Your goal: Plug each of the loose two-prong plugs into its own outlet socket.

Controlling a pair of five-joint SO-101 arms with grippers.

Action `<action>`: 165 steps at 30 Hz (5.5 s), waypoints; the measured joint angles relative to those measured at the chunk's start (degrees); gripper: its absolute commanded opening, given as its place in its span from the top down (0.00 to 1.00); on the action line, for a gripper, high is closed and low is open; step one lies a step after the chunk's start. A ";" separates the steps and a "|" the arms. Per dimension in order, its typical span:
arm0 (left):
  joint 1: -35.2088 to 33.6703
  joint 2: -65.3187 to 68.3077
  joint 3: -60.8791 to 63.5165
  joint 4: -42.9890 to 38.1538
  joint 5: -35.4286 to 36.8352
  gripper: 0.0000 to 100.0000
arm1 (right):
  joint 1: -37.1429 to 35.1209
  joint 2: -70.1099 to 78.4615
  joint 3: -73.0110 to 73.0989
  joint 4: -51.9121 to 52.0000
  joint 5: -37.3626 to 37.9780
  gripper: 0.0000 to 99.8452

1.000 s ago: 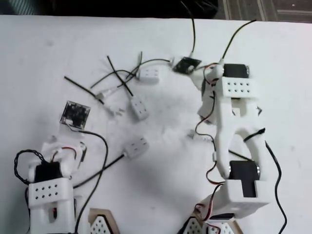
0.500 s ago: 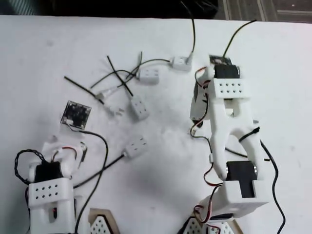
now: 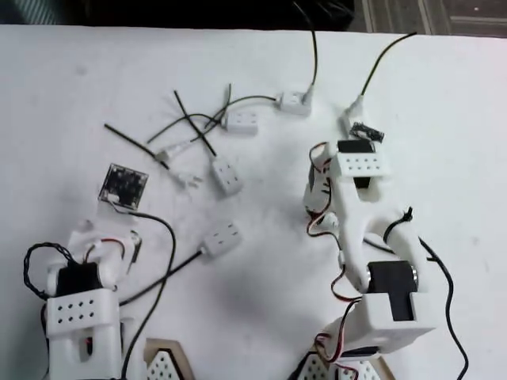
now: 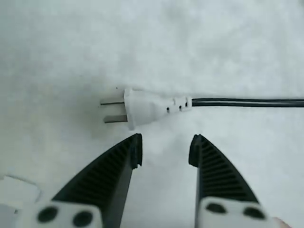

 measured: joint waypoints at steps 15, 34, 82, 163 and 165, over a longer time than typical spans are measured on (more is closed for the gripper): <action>0.00 0.00 0.00 0.00 0.00 0.86 | 6.68 -0.18 6.59 -11.16 -0.97 0.83; 0.00 0.00 0.09 0.00 0.00 0.86 | 5.71 0.00 -1.23 -4.13 -14.15 0.71; 0.00 0.00 0.09 0.00 0.00 0.86 | 4.40 15.65 -10.37 -8.44 -19.60 0.68; 0.00 0.00 0.09 0.00 0.00 0.86 | -0.79 18.29 -15.47 11.60 63.30 0.91; 0.00 0.00 0.09 0.00 0.00 0.86 | -0.70 18.99 -16.44 11.60 63.47 0.91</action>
